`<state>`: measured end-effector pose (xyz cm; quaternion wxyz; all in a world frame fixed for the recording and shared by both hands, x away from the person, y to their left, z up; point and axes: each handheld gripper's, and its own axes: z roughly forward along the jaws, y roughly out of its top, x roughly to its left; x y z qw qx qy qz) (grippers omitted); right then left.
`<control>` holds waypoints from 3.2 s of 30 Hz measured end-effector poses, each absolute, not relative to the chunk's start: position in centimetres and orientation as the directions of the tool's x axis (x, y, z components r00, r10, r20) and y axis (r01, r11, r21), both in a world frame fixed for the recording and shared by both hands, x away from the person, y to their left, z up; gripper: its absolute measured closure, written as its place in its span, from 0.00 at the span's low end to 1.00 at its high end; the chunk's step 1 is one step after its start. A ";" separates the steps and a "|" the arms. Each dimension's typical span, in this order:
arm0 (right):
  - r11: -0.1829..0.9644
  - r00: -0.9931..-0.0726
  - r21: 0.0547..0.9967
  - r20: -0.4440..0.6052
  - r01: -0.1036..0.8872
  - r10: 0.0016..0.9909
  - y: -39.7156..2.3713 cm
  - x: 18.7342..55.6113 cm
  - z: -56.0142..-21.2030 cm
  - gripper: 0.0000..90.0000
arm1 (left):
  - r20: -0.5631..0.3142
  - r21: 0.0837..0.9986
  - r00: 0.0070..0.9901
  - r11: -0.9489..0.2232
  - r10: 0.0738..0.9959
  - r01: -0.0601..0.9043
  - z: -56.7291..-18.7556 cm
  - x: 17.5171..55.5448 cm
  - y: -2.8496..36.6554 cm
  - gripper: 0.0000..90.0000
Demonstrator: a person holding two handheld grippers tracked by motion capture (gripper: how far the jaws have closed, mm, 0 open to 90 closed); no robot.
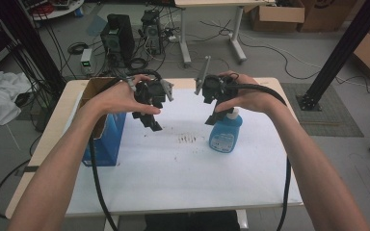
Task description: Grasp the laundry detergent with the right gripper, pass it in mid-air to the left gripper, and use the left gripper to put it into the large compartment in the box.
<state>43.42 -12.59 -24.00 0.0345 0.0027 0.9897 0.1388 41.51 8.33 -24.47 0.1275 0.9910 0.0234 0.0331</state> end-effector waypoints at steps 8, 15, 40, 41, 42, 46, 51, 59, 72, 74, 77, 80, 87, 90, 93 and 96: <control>0.960 -0.997 0.281 -0.069 0.000 0.020 -12.8 43.5 -23.8 0.20 | 0.053 0.261 0.997 -0.965 0.052 0.036 -24.6 41.5 8.2 0.20; 0.961 -0.998 0.277 -0.067 0.001 0.021 -13.3 43.5 -23.1 0.21 | 0.044 0.257 0.998 -0.965 0.054 0.041 -24.9 41.6 8.7 0.20; 0.961 -0.981 0.242 -0.104 0.136 0.165 -18.4 42.1 -19.7 0.21 | 0.045 0.234 0.996 -0.970 0.073 0.060 -25.2 41.5 8.8 0.20; 0.960 -0.979 0.238 -0.103 0.146 0.174 -18.8 41.9 -19.9 0.21 | 0.045 0.235 0.996 -0.970 0.074 0.061 -25.3 41.5 8.8 0.20; 0.960 -0.979 0.238 -0.103 0.146 0.174 -18.8 41.9 -19.9 0.21 | 0.045 0.235 0.996 -0.970 0.074 0.061 -25.3 41.5 8.8 0.20; 0.954 -0.971 0.240 -0.106 0.182 0.212 -19.9 41.9 -20.6 0.21 | 0.047 0.233 0.996 -0.970 0.076 0.063 -25.3 41.5 8.9 0.20; 0.941 -0.964 0.254 -0.091 0.222 0.252 -21.1 42.0 -21.4 0.21 | 0.049 0.233 0.996 -0.970 0.079 0.065 -25.3 41.4 8.9 0.20; 0.902 -0.951 0.334 -0.049 0.273 0.306 -23.4 41.8 -23.5 0.20 | 0.049 0.233 0.995 -0.970 0.083 0.070 -25.3 41.5 9.0 0.20; 0.835 -0.931 0.440 0.004 0.330 0.366 -24.8 41.6 -26.6 0.19 | 0.048 0.232 0.995 -0.970 0.089 0.075 -25.2 41.5 9.2 0.20; 0.823 -0.927 0.456 0.009 0.338 0.376 -24.9 41.6 -27.3 0.19 | 0.048 0.231 0.995 -0.970 0.090 0.077 -25.2 41.5 9.3 0.20; 0.806 -0.923 0.481 0.020 0.345 0.383 -25.1 41.6 -27.9 0.19 | 0.044 0.227 0.995 -0.971 0.092 0.079 -25.3 41.5 9.3 0.20; 0.796 -0.924 0.500 0.024 0.341 0.380 -25.2 41.5 -28.6 0.19 | 0.041 0.225 0.995 -0.971 0.095 0.083 -25.3 41.5 9.4 0.20; 0.746 -0.918 0.570 0.038 0.344 0.394 -25.6 41.3 -30.1 0.19 | 0.044 0.226 0.995 -0.971 0.094 0.081 -25.4 41.6 9.4 0.20; 0.730 -0.916 0.591 0.040 0.343 0.398 -25.7 41.2 -30.6 0.18 | 0.042 0.227 0.995 -0.970 0.093 0.081 -25.4 41.6 9.4 0.20; 0.710 -0.915 0.616 0.045 0.341 0.401 -25.9 41.2 -31.2 0.18 | 0.041 0.228 0.995 -0.970 0.093 0.081 -25.4 41.6 9.4 0.20; 0.690 -0.911 0.633 0.059 0.350 0.409 -25.9 41.1 -31.8 0.18 | 0.043 0.229 0.995 -0.970 0.093 0.081 -25.3 41.6 9.4 0.20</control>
